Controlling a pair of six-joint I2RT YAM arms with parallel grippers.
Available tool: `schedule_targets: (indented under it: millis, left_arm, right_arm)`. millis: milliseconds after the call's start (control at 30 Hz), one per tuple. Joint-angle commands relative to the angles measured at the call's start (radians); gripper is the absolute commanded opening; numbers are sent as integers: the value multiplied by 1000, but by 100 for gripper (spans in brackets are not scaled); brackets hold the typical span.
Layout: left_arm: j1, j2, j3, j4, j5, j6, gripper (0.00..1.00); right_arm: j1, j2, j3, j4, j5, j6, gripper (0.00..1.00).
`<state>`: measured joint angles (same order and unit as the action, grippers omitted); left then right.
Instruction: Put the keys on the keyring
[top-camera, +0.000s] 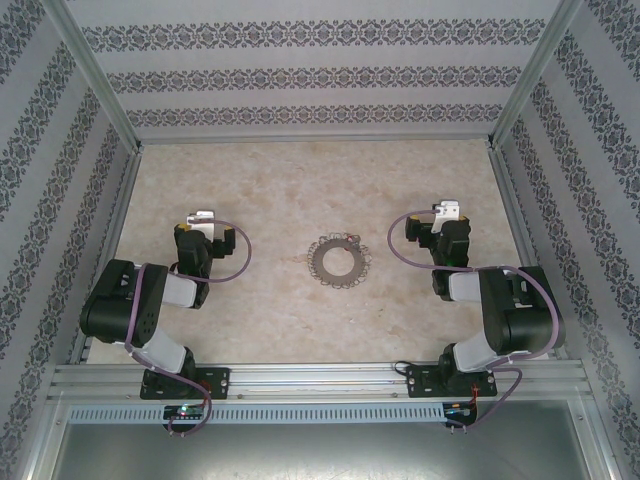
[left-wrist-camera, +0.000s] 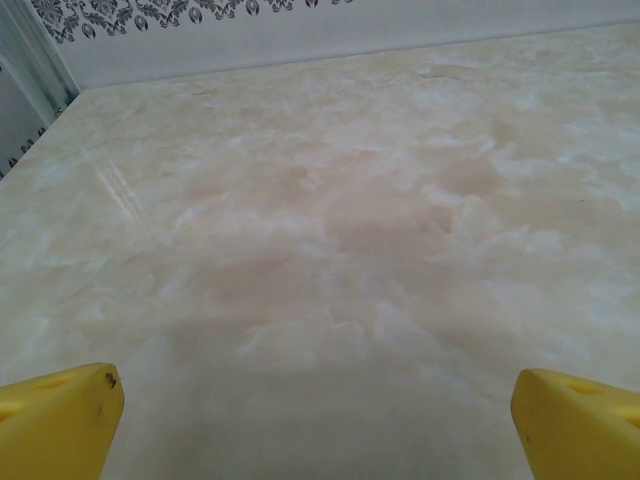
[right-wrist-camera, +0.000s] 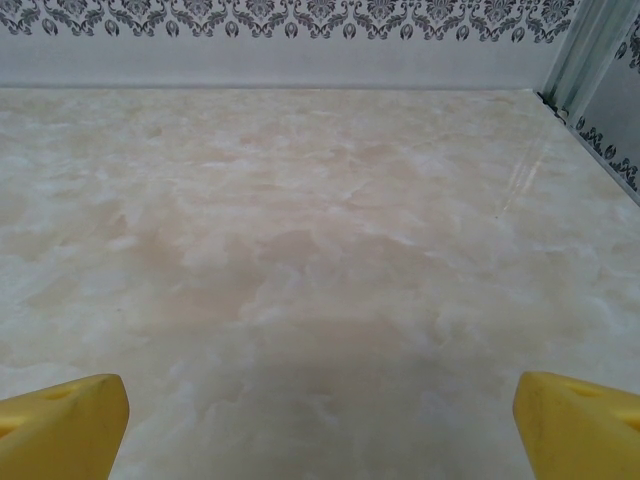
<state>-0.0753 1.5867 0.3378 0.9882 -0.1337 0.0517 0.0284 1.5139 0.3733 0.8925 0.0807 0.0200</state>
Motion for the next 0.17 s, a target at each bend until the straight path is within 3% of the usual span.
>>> schedule_targets:
  millis: [0, 133]
  left_arm:
    - [12, 4, 9, 34, 13, -17, 100]
    - [12, 4, 8, 37, 13, -15, 100]
  right_arm:
    - [-2, -1, 13, -1, -13, 10, 98]
    - [-2, -4, 11, 3, -13, 8, 98]
